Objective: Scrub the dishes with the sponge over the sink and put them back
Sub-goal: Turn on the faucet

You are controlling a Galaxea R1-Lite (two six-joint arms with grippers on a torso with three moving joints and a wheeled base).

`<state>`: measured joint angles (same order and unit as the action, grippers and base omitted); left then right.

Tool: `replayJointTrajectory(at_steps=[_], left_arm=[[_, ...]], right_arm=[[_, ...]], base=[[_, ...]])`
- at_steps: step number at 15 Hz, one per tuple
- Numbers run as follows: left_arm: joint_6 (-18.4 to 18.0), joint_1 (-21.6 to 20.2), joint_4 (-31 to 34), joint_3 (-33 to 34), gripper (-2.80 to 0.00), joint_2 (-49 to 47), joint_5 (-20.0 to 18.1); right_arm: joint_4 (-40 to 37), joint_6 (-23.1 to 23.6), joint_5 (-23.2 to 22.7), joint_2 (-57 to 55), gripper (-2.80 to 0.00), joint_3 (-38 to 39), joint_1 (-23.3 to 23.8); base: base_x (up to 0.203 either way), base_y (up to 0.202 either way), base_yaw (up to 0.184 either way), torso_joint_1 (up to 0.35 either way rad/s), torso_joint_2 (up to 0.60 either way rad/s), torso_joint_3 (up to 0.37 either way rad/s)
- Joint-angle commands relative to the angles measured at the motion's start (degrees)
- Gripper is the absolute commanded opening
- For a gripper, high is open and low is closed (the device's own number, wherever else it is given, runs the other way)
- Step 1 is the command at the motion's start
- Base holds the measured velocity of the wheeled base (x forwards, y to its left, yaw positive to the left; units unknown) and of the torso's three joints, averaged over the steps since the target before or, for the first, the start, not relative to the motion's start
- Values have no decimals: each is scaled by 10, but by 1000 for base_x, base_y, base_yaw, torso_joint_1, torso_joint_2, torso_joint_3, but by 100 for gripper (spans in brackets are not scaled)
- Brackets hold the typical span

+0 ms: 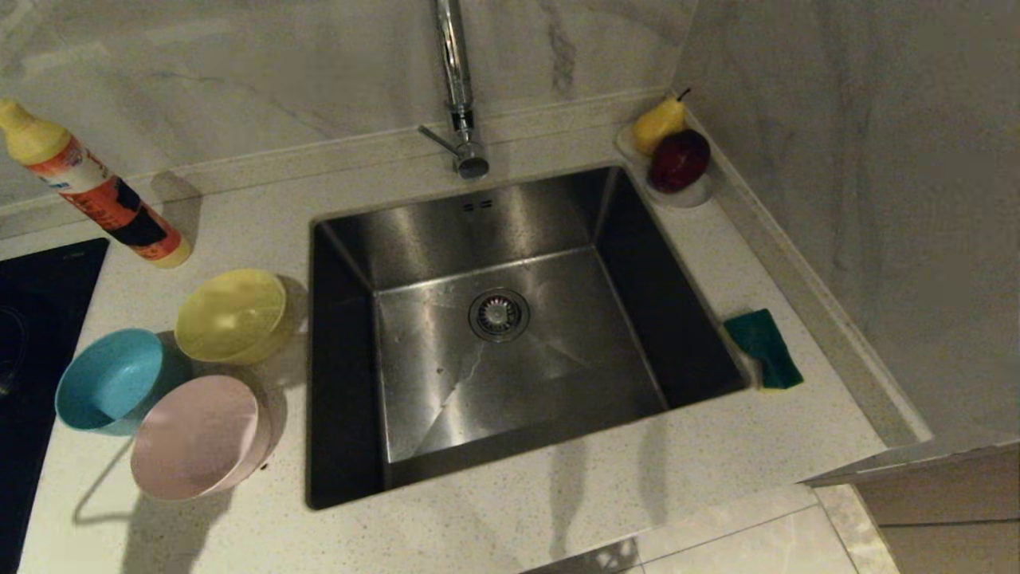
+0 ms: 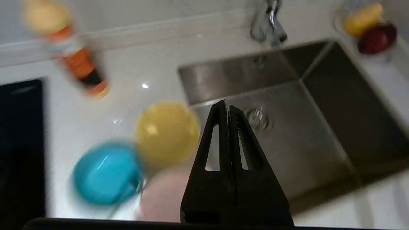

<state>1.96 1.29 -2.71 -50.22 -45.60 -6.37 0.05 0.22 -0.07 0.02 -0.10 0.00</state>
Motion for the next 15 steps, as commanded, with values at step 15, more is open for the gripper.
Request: replayJointTrajectory(at_steps=[15], left_arm=[[370, 5, -104, -549, -280, -680, -8]], right_arm=[[0, 0, 0, 0, -280, 0, 0]], base=[[0, 0, 0, 0, 0, 0]])
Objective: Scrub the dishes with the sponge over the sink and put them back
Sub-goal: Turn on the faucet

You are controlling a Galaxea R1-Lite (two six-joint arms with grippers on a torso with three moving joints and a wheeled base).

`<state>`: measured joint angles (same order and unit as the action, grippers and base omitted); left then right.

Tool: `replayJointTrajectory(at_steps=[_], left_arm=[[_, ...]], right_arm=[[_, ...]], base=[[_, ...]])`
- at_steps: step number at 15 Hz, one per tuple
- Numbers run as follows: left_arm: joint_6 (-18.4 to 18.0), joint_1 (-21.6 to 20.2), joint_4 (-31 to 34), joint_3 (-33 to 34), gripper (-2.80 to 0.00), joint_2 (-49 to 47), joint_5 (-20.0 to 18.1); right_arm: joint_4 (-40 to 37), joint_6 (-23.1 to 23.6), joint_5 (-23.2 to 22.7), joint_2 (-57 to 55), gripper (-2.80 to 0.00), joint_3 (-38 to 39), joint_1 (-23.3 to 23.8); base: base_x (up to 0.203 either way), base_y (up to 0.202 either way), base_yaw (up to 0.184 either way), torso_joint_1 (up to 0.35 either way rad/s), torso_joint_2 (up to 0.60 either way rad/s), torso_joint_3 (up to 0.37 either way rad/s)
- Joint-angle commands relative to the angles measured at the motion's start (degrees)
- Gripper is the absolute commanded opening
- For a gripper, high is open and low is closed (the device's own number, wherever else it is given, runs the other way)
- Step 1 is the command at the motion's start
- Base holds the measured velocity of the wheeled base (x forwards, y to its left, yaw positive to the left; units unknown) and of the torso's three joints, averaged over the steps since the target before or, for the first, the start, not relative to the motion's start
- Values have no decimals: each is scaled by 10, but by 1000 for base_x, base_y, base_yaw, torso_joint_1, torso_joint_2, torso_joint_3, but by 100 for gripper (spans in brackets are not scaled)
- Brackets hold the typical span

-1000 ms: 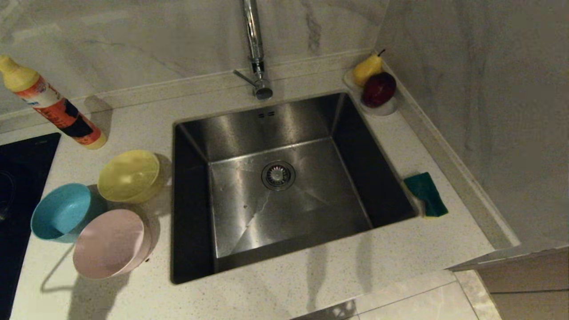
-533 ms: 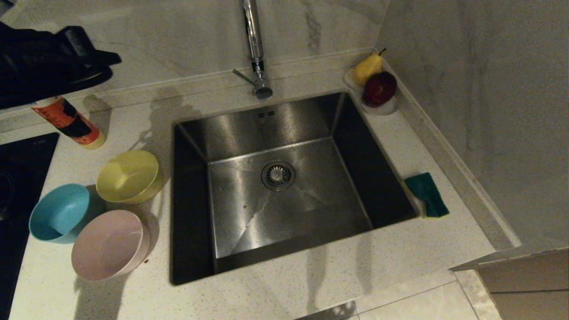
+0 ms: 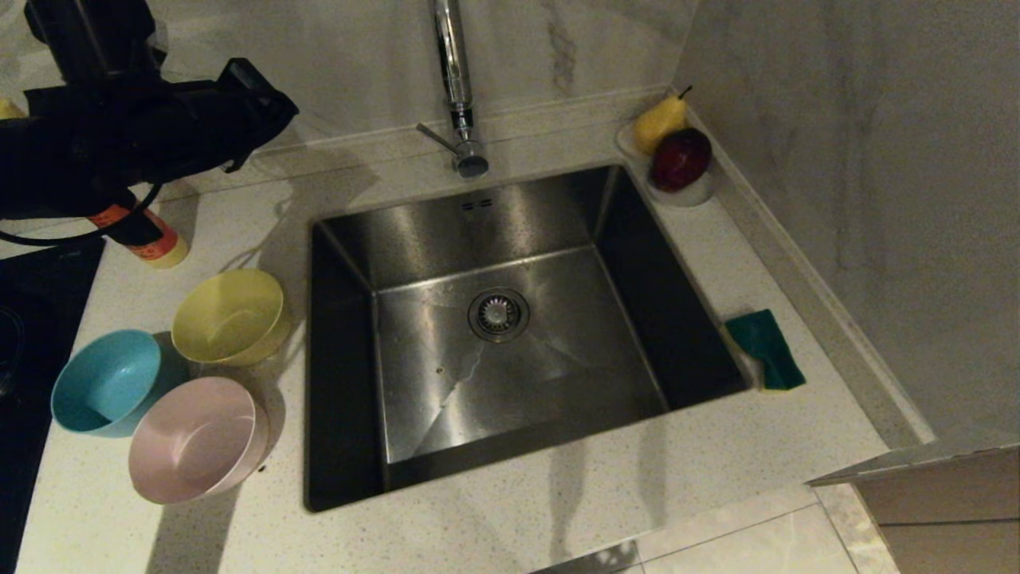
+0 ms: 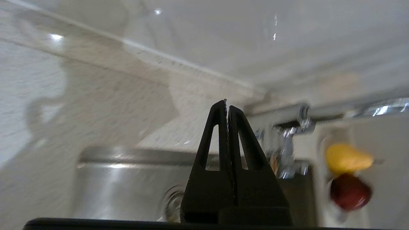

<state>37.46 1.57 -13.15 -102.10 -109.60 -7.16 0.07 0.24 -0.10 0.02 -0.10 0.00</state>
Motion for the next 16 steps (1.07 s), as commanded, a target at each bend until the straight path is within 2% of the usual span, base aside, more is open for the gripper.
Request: replayJointTrajectory(at_steps=[1, 3, 9, 16], left_arm=[[35, 6, -1, -47, -280, -54, -1], [55, 22, -20, -55, -280, -74, -6], [56, 81, -127, -56, -280, -90, -26], [57, 102, -142, -55, -280, -100, -22]], right_arm=[[0, 0, 0, 0, -280, 0, 0], [0, 0, 0, 0, -280, 0, 0], [0, 0, 0, 0, -280, 0, 0], [0, 0, 0, 0, -280, 0, 0]], base=[[0, 0, 0, 0, 0, 0], [0, 0, 0, 0, 0, 0], [0, 0, 0, 0, 0, 0], [0, 0, 0, 0, 0, 0]])
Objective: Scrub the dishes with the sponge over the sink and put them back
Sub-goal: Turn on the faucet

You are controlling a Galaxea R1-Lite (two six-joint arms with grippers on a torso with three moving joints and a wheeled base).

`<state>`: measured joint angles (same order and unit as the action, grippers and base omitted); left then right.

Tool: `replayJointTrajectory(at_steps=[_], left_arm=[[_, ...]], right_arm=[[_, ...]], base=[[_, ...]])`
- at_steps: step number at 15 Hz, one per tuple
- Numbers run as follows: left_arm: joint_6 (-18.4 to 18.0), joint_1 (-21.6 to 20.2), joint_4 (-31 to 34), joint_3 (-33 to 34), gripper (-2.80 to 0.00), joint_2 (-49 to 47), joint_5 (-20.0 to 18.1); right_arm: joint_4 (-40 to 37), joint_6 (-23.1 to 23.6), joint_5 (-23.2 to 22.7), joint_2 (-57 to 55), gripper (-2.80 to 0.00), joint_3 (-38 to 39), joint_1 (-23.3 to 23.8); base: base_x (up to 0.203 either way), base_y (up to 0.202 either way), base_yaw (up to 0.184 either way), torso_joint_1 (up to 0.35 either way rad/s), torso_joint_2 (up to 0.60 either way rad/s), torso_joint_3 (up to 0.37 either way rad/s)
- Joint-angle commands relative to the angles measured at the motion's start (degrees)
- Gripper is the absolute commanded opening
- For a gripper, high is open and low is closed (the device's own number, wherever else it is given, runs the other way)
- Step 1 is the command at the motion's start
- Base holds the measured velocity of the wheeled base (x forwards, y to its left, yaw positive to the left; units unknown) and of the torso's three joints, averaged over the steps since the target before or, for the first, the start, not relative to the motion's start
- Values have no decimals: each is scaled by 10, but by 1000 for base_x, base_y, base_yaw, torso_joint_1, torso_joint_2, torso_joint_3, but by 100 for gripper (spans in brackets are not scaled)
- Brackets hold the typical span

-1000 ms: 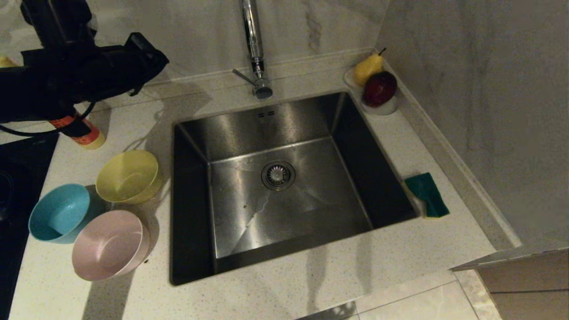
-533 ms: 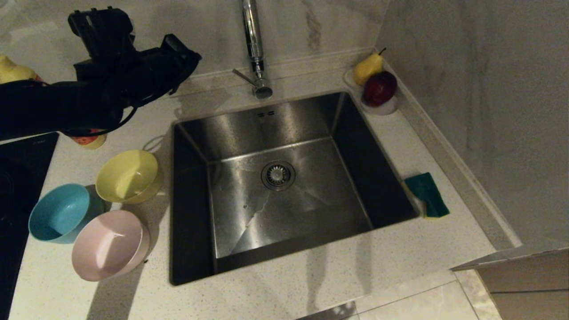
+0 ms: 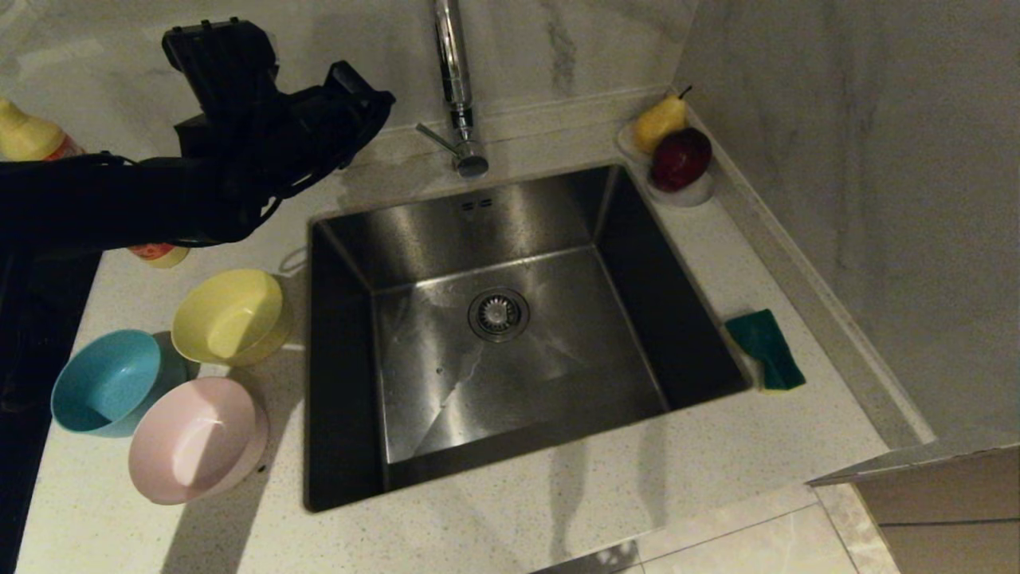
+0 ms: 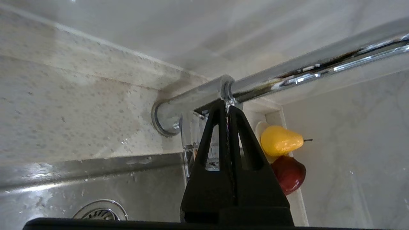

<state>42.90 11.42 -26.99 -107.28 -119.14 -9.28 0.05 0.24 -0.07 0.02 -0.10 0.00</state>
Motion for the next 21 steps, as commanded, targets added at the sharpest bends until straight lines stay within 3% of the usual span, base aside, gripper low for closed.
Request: replayJointTrajectory(at_steps=[1, 16, 21], left_arm=[[3, 6, -6, -3, -280, -6, -1], [0, 40, -23, 3, -280, -29, 8], [-1, 43, -16, 14, -280, -26, 39]], right_arm=[[0, 0, 0, 0, -280, 0, 0], [0, 0, 0, 0, -280, 0, 0], [0, 0, 0, 0, -280, 0, 0]], base=[[0, 0, 0, 0, 0, 0], [0, 0, 0, 0, 0, 0], [0, 0, 0, 0, 0, 0]])
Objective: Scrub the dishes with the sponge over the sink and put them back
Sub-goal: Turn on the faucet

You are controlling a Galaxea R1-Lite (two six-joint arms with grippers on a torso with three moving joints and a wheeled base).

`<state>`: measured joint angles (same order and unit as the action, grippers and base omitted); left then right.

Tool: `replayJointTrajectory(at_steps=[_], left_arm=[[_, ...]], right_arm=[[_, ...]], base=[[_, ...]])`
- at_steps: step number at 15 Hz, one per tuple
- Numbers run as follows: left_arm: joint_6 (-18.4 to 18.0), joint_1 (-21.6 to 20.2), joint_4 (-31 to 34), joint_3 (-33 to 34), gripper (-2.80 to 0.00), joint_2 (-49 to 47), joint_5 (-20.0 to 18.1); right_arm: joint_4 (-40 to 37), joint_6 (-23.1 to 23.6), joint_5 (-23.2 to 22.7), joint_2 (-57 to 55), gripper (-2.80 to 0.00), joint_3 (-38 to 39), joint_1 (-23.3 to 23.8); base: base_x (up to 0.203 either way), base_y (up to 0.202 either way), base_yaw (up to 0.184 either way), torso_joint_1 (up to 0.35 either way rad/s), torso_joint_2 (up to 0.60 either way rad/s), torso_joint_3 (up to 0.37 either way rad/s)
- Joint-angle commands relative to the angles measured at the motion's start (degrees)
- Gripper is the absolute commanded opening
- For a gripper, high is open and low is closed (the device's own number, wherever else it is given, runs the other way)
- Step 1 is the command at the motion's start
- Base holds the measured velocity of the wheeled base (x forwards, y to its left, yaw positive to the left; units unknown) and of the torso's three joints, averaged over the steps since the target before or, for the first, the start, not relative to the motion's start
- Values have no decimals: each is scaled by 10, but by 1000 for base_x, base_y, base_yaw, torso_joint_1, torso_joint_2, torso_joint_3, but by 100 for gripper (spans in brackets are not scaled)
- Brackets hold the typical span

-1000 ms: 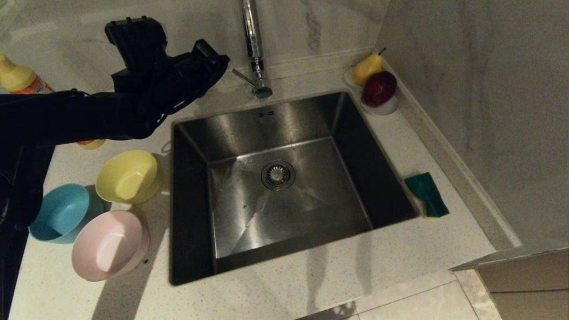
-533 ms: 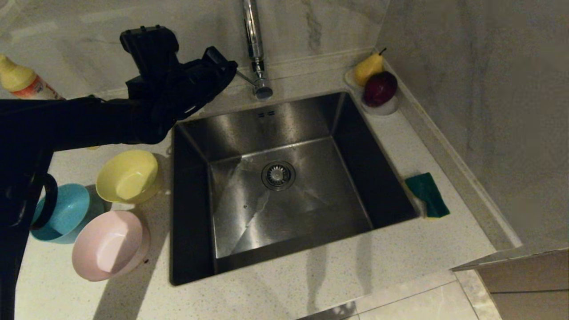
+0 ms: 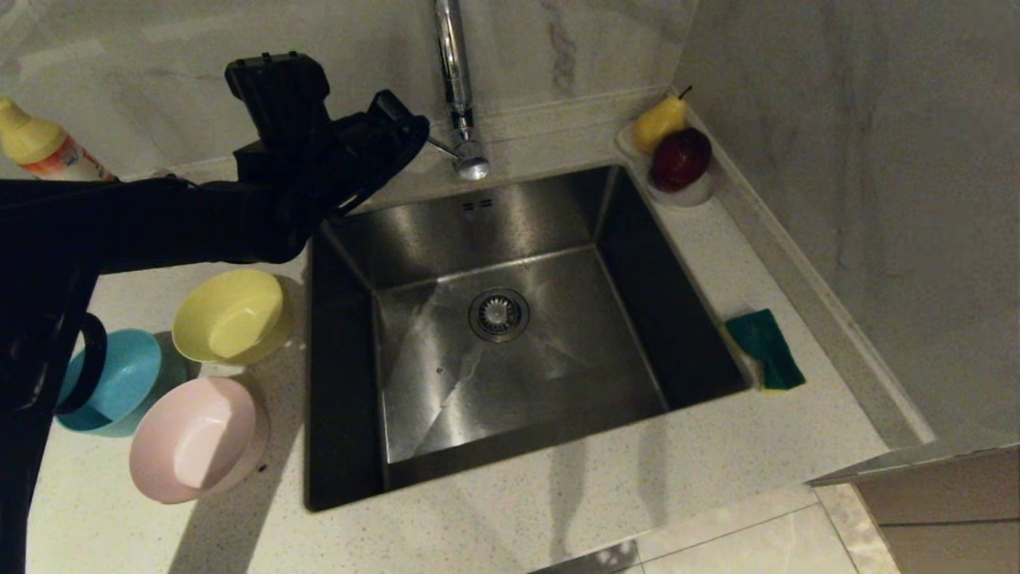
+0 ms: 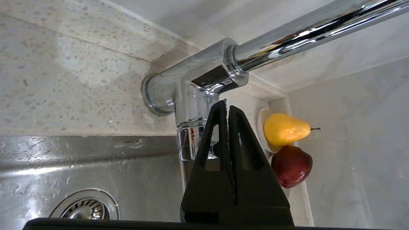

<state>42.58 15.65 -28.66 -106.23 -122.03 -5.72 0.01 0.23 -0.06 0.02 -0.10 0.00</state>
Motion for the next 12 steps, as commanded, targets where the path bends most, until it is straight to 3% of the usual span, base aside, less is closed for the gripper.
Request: replayJointTrajectory(at_steps=[1, 8, 12], left_arm=[[0, 2, -1, 13, -280, 5, 5], [-11, 24, -20, 104, -280, 51, 5], [-18, 22, -41, 111, -280, 53, 11]], right_arm=[[1, 0, 0, 0, -280, 0, 0], [1, 0, 0, 0, -280, 0, 0], [1, 0, 0, 0, -280, 0, 0]], base=[[0, 0, 0, 0, 0, 0], [0, 0, 0, 0, 0, 0], [0, 0, 0, 0, 0, 0]])
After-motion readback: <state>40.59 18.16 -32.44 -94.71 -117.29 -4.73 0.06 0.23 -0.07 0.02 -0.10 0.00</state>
